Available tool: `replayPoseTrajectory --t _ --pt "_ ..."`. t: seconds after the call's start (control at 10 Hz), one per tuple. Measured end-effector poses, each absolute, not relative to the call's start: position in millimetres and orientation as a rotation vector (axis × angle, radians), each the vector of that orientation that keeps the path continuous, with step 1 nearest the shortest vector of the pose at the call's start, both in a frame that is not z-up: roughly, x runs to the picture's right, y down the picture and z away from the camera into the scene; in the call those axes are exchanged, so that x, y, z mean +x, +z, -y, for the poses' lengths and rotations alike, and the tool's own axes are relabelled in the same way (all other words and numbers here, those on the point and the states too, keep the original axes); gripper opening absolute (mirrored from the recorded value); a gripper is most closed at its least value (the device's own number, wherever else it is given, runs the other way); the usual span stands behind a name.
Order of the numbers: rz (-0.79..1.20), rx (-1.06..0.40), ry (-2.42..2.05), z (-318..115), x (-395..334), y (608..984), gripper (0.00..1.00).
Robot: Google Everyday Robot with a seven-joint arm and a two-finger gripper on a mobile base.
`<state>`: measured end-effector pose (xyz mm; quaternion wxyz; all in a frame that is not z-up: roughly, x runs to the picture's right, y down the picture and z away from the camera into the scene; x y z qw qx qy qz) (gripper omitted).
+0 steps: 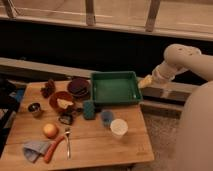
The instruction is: Wipe table surface with towel
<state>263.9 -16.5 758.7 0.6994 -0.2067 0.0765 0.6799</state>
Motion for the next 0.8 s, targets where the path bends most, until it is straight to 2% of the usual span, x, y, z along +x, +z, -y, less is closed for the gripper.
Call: replayPoseTrajectory --t 0.3,0.8 --pt "-0.084 -0.475 1.366 24 209 747 0.80" --pt "0.034 -0.546 1.040 7 48 724 0.80"
